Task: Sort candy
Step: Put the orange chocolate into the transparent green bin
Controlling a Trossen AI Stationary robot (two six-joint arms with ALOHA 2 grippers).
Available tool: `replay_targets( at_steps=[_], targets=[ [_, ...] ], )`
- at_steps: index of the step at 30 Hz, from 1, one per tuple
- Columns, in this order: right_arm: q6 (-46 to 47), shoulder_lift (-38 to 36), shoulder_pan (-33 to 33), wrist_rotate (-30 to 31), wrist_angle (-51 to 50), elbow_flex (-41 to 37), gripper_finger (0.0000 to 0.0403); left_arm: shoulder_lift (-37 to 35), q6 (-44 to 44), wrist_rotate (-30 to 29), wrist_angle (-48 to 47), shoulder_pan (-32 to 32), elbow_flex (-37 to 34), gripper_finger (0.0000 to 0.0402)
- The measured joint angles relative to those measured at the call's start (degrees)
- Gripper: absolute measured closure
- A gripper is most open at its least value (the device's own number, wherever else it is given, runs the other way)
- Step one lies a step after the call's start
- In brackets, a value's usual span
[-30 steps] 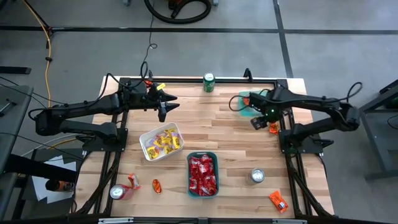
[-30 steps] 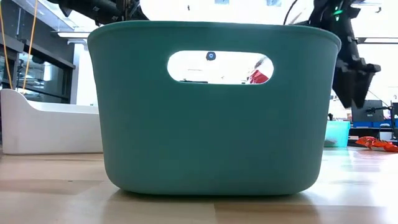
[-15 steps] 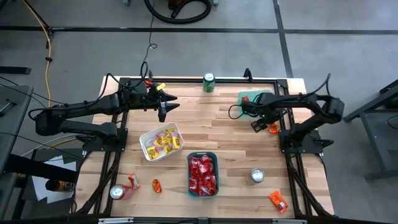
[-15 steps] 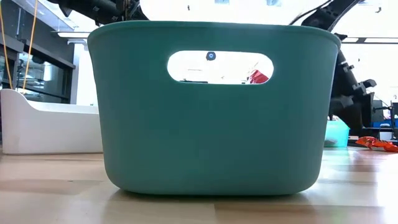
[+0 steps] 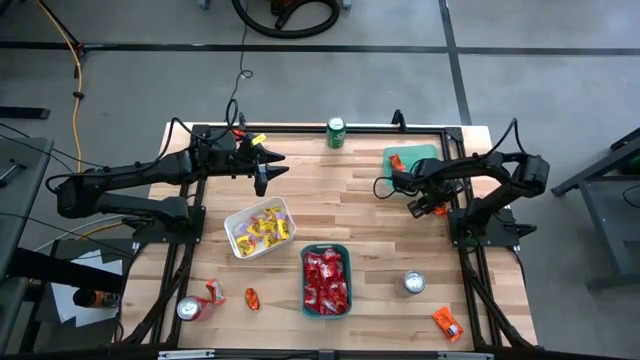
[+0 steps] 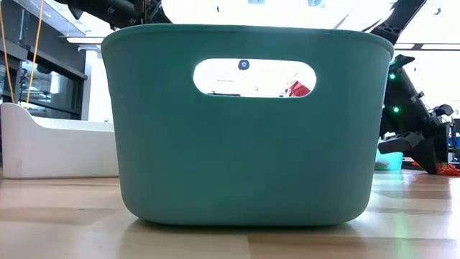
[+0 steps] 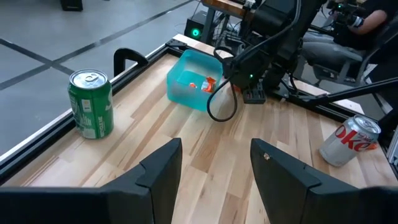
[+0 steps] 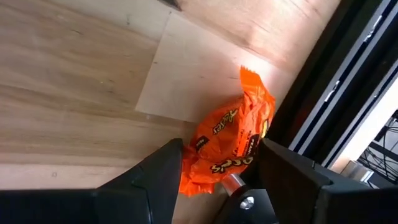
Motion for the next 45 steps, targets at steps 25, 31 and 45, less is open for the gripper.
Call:
replay_targets(
  at_steps=[25,31,45],
  targets=[
    [-24.6,-23.8,17.7,-20.2,33.3,14.3,0.0393,0.0,-0.1,0.0,-0.1,0.0,0.0,0.0224],
    [-25.9,-31.7,17.6,-10.7,40.9,14.3,0.0393,0.0,0.0,-0.2,-0.1,0.0,0.0,0.0224],
    [-25.0,-34.8,17.5,-5.0,40.3,13.8,0.0397,0.0,-0.1,-0.3,0.0,0.0,0.0,0.0224]
  ],
)
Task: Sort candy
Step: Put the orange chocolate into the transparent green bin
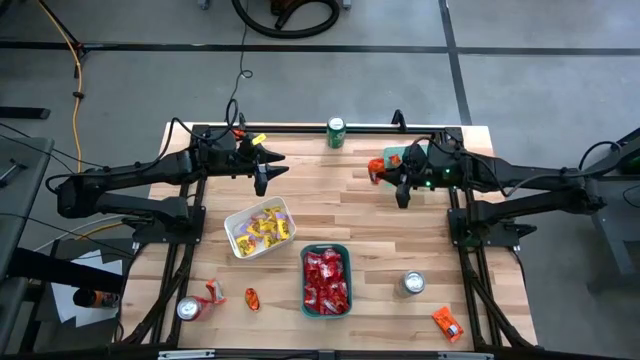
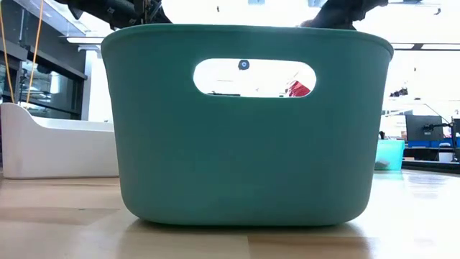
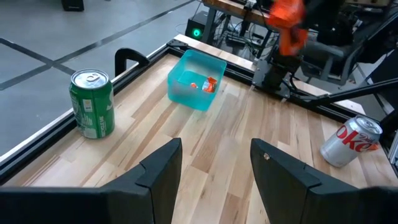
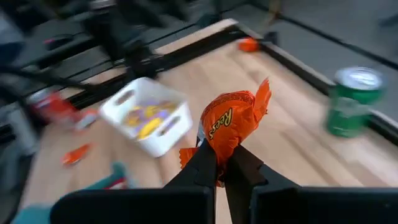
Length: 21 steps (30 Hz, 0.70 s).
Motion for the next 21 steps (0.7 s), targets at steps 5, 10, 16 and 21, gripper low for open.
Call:
replay_targets(
  at_steps=[5,10,16,21],
  targets=[
    [6.0,-0.1,-5.2,13.7,-7.7,0.1,0.0397,0.0,0.0,0.0,0.0,0.0,0.0,0.0224],
    [10.4,1.4,-13.6,23.5,-17.1,0.1,0.0397,0.0,0.0,0.0,0.0,0.0,0.0,0.0224],
    [12.4,5.0,-21.1,22.1,-18.6,0.1,0.0390,0.0,-0.1,0.0,0.0,0.0,0.0,0.0224],
    [15.0,8.9,-24.6,18.5,-21.9,0.1,0.0325,0.0,-0.6,0.0,0.0,0.0,0.0,0.0224]
  ],
)
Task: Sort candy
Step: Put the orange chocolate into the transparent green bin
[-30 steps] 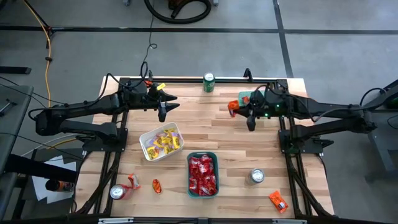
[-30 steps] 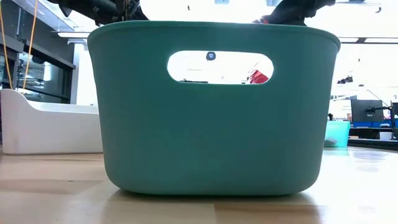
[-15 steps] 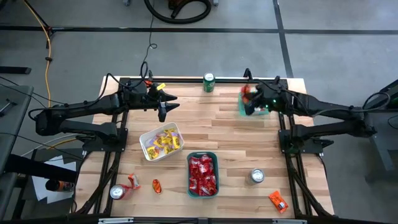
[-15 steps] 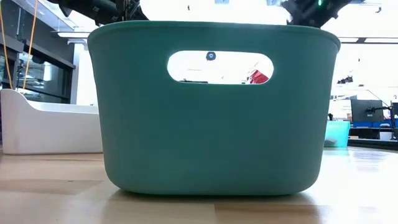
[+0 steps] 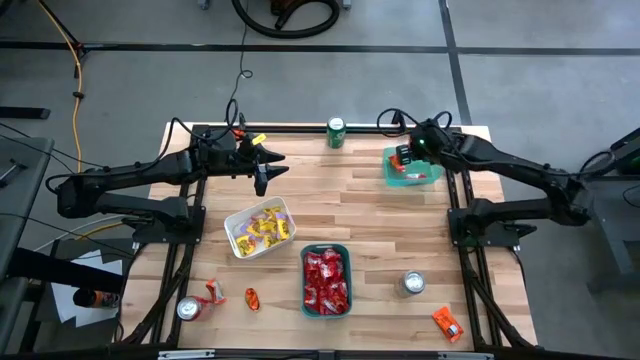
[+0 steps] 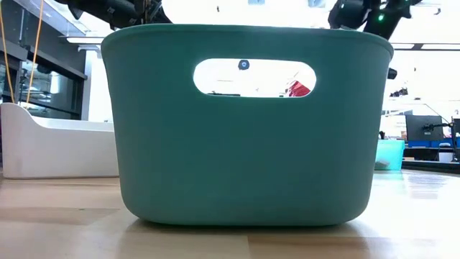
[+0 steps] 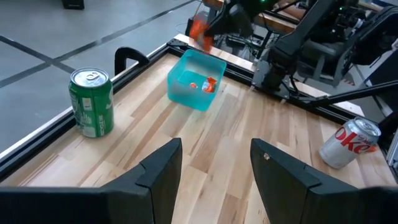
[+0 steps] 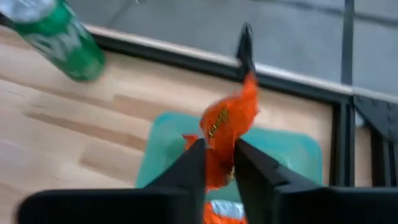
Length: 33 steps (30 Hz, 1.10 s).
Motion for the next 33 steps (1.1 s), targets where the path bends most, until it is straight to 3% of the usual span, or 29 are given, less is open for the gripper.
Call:
replay_targets(
  at_steps=[9,14,18,24,29,33],
  targets=[
    [-1.3,2.7,-1.3,-7.1,-2.7,0.4,0.0189,0.0,-0.9,0.0,0.0,0.0,0.0,0.0224],
    [-1.5,1.3,-1.2,-12.3,-1.5,4.5,0.0165,0.0,-4.6,-0.3,-0.1,0.1,0.2,0.0224],
    [-1.5,0.5,-0.2,-16.7,2.9,7.8,0.0163,0.1,-9.5,-4.4,-3.8,2.1,3.9,0.0224],
    [-1.0,0.5,1.5,-19.4,10.5,9.1,0.0163,7.6,-8.1,-12.8,-29.9,11.8,19.7,0.0225],
    [-0.2,1.7,1.6,-19.4,10.7,9.1,0.0163,23.6,-1.8,-14.3,-52.1,23.9,33.6,0.0225],
    [1.5,3.2,1.6,-19.6,8.9,9.1,0.0162,36.6,1.9,-19.3,-63.1,28.8,40.1,0.0225]
  ],
)
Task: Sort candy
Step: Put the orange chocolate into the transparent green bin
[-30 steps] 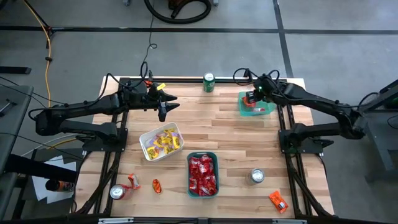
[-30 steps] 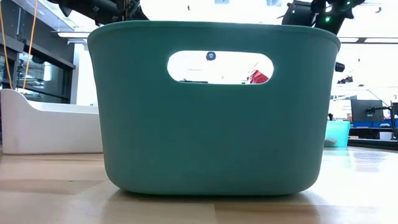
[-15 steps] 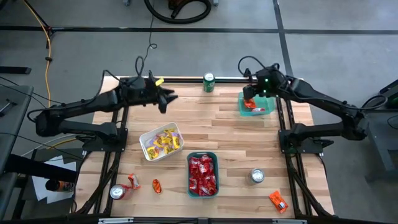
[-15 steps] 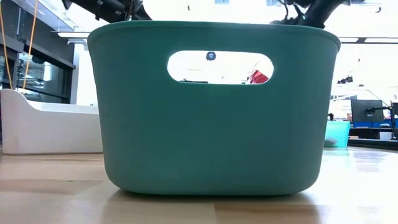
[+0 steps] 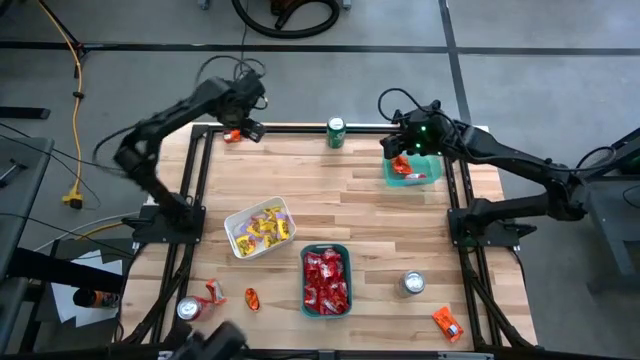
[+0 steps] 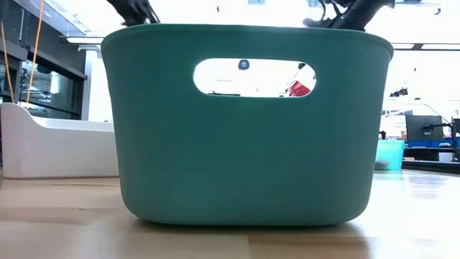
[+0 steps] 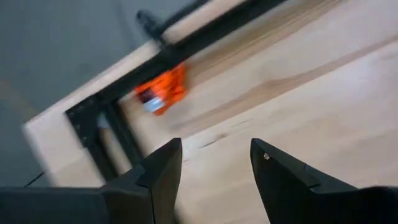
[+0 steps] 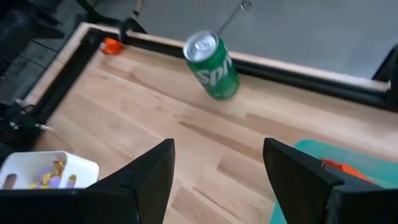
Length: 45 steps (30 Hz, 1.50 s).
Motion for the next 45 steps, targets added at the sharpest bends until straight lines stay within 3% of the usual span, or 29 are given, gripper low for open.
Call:
replay_targets(
  at_steps=[4,10,13,20,27,36,45],
  targets=[
    [0.9,1.8,0.0,-0.1,-1.1,0.0,0.0162,9.1,0.7,-1.3,-1.8,1.6,2.4,0.0225],
    [0.5,4.3,0.0,-0.3,-1.4,0.0,0.0162,15.4,-5.1,-1.5,0.9,1.8,0.2,0.0225],
    [-0.4,4.8,0.0,-0.3,-2.2,0.0,0.0162,14.7,-11.9,-3.2,6.5,1.3,-4.3,0.0225],
    [-5.6,4.9,0.0,-1.6,-4.3,0.0,0.0162,7.0,-29.3,-14.5,16.5,-0.7,-19.4,0.0225],
    [-5.7,4.9,-0.3,-1.6,-4.3,0.0,0.0162,1.2,-42.9,-15.5,32.8,-0.7,-32.5,0.0225],
    [-5.6,4.9,-0.3,-1.6,-4.3,0.0,0.0162,3.0,-42.3,-18.2,40.2,4.0,-34.6,0.0225],
    [-4.1,4.9,-0.3,-1.6,-4.3,0.0,0.0162,3.6,-55.2,-24.4,44.0,3.6,-34.3,0.0225]
  ],
)
